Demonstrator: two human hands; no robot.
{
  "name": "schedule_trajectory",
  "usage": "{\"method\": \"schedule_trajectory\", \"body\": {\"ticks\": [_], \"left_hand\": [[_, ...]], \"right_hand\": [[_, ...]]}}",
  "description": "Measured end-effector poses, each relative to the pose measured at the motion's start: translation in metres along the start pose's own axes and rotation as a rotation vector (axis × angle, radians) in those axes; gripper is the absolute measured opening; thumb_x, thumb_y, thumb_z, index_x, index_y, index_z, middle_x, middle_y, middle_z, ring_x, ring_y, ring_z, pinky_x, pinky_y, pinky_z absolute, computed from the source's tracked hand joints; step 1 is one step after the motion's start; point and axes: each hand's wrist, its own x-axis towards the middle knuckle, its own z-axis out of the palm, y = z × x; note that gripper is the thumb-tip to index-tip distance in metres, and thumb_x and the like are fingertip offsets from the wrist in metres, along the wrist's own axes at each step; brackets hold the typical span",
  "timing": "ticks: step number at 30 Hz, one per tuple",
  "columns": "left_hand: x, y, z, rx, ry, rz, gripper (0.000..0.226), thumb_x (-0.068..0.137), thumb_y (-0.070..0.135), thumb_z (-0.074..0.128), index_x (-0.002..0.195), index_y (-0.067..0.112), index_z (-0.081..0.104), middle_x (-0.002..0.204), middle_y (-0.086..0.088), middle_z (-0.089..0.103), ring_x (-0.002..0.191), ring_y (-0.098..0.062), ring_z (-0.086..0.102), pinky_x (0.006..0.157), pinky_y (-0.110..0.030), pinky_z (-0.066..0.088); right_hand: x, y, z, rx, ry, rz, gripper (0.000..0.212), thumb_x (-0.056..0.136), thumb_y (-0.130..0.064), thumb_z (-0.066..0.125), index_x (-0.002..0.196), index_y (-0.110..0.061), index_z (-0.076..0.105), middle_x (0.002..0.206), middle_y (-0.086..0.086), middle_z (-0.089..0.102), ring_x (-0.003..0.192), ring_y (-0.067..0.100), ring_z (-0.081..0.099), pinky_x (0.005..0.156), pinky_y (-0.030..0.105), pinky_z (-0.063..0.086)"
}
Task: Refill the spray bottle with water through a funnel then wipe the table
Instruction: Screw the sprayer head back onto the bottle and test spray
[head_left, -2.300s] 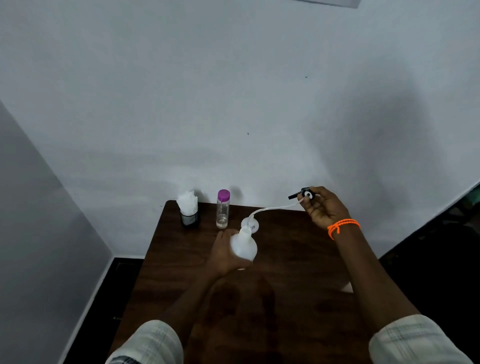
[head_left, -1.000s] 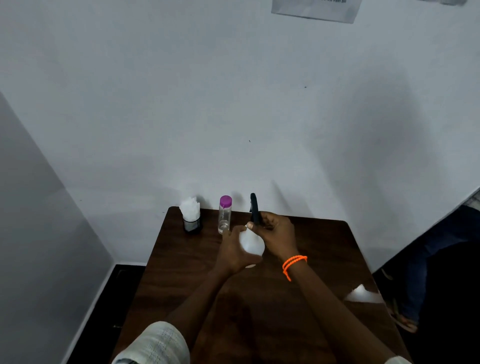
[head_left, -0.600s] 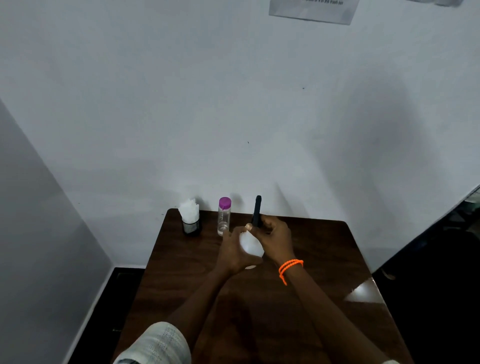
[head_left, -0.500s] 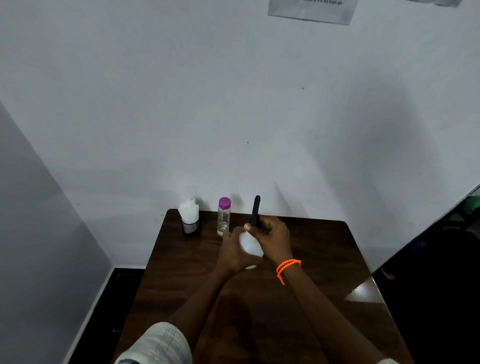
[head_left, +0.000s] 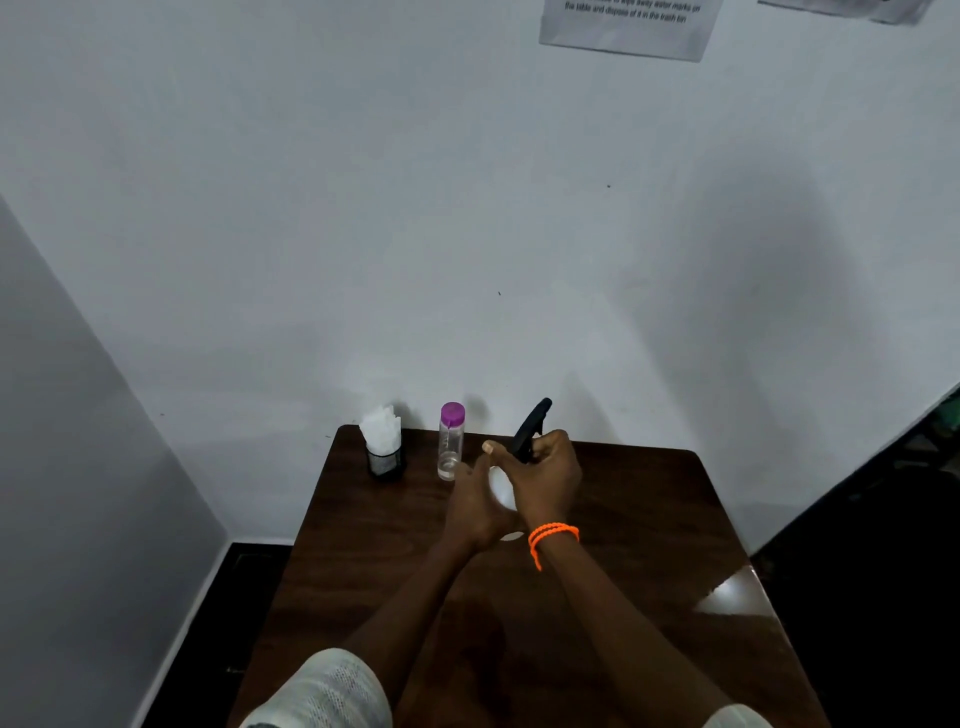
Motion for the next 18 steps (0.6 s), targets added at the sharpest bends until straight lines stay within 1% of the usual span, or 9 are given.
{"method": "schedule_trajectory", "body": {"ticks": [3, 5, 7, 9, 11, 12, 14, 16, 18], "left_hand": [[-0.001, 0.007, 0.0, 0.009, 0.011, -0.036, 0.069, 0.055, 0.052, 0.07, 0.115, 0.019, 0.057, 0.107, -0.001, 0.061, 0.093, -0.011, 0.062, 0.08, -0.037, 0.057], [-0.002, 0.011, 0.001, 0.026, 0.023, -0.058, 0.072, 0.054, 0.056, 0.062, 0.113, 0.015, 0.057, 0.109, -0.006, 0.056, 0.087, -0.012, 0.058, 0.074, -0.03, 0.053], [-0.001, 0.013, 0.001, 0.033, 0.032, -0.054, 0.075, 0.054, 0.057, 0.059, 0.114, 0.013, 0.056, 0.111, -0.007, 0.054, 0.087, -0.011, 0.055, 0.073, -0.026, 0.048], [0.0, 0.013, 0.0, 0.025, 0.024, -0.057, 0.078, 0.052, 0.057, 0.063, 0.119, 0.017, 0.057, 0.113, -0.004, 0.052, 0.092, -0.01, 0.054, 0.077, -0.026, 0.051], [0.004, 0.011, 0.0, 0.015, 0.014, -0.067, 0.081, 0.051, 0.056, 0.073, 0.125, 0.024, 0.057, 0.115, 0.002, 0.053, 0.097, -0.008, 0.059, 0.084, -0.031, 0.056], [0.006, 0.008, 0.0, 0.003, 0.01, -0.063, 0.082, 0.051, 0.055, 0.08, 0.126, 0.028, 0.057, 0.115, 0.004, 0.056, 0.098, -0.007, 0.063, 0.085, -0.034, 0.058], [0.009, -0.002, 0.003, -0.015, 0.013, -0.063, 0.086, 0.048, 0.053, 0.089, 0.125, 0.034, 0.058, 0.117, 0.005, 0.062, 0.101, -0.006, 0.067, 0.084, -0.038, 0.061], [0.01, -0.004, 0.004, -0.006, 0.021, -0.087, 0.093, 0.042, 0.053, 0.092, 0.125, 0.032, 0.056, 0.12, 0.004, 0.057, 0.104, -0.011, 0.066, 0.083, -0.04, 0.061], [0.009, -0.003, 0.003, -0.003, 0.035, -0.083, 0.095, 0.04, 0.054, 0.092, 0.124, 0.028, 0.055, 0.121, 0.001, 0.053, 0.104, -0.014, 0.064, 0.083, -0.041, 0.061]], "right_hand": [[0.0, -0.001, 0.004, -0.021, 0.051, 0.005, 0.059, 0.05, -0.046, 0.098, 0.071, -0.017, 0.052, 0.069, -0.004, 0.063, 0.065, 0.01, 0.062, 0.057, 0.023, 0.048], [0.001, -0.004, 0.004, -0.037, 0.071, 0.025, 0.059, 0.049, -0.051, 0.097, 0.069, -0.018, 0.052, 0.068, -0.007, 0.063, 0.065, 0.008, 0.062, 0.058, 0.028, 0.05], [0.0, -0.007, 0.003, -0.038, 0.07, 0.042, 0.059, 0.049, -0.051, 0.096, 0.072, -0.019, 0.052, 0.069, -0.009, 0.063, 0.065, 0.006, 0.062, 0.057, 0.026, 0.048], [-0.001, -0.008, 0.003, -0.012, 0.045, 0.058, 0.06, 0.051, -0.047, 0.097, 0.078, -0.018, 0.052, 0.072, -0.009, 0.062, 0.066, 0.005, 0.062, 0.058, 0.021, 0.047], [0.001, -0.006, 0.002, 0.047, -0.002, 0.086, 0.058, 0.053, -0.042, 0.098, 0.085, -0.019, 0.055, 0.078, -0.007, 0.065, 0.071, 0.006, 0.064, 0.063, 0.02, 0.05], [0.002, -0.006, 0.002, 0.073, -0.026, 0.097, 0.055, 0.056, -0.039, 0.097, 0.089, -0.02, 0.058, 0.082, -0.007, 0.067, 0.076, 0.007, 0.066, 0.067, 0.021, 0.053], [0.004, -0.003, 0.0, 0.084, -0.084, 0.098, 0.04, 0.065, -0.035, 0.093, 0.093, -0.024, 0.067, 0.089, -0.009, 0.073, 0.086, 0.007, 0.069, 0.075, 0.025, 0.055], [0.006, 0.002, -0.002, 0.072, -0.132, 0.082, 0.026, 0.073, -0.029, 0.088, 0.095, -0.023, 0.074, 0.093, -0.009, 0.075, 0.091, 0.006, 0.07, 0.081, 0.029, 0.057], [0.007, 0.004, -0.004, 0.066, -0.145, 0.074, 0.023, 0.074, -0.028, 0.087, 0.094, -0.022, 0.076, 0.092, -0.008, 0.076, 0.09, 0.007, 0.071, 0.082, 0.034, 0.059]]}}
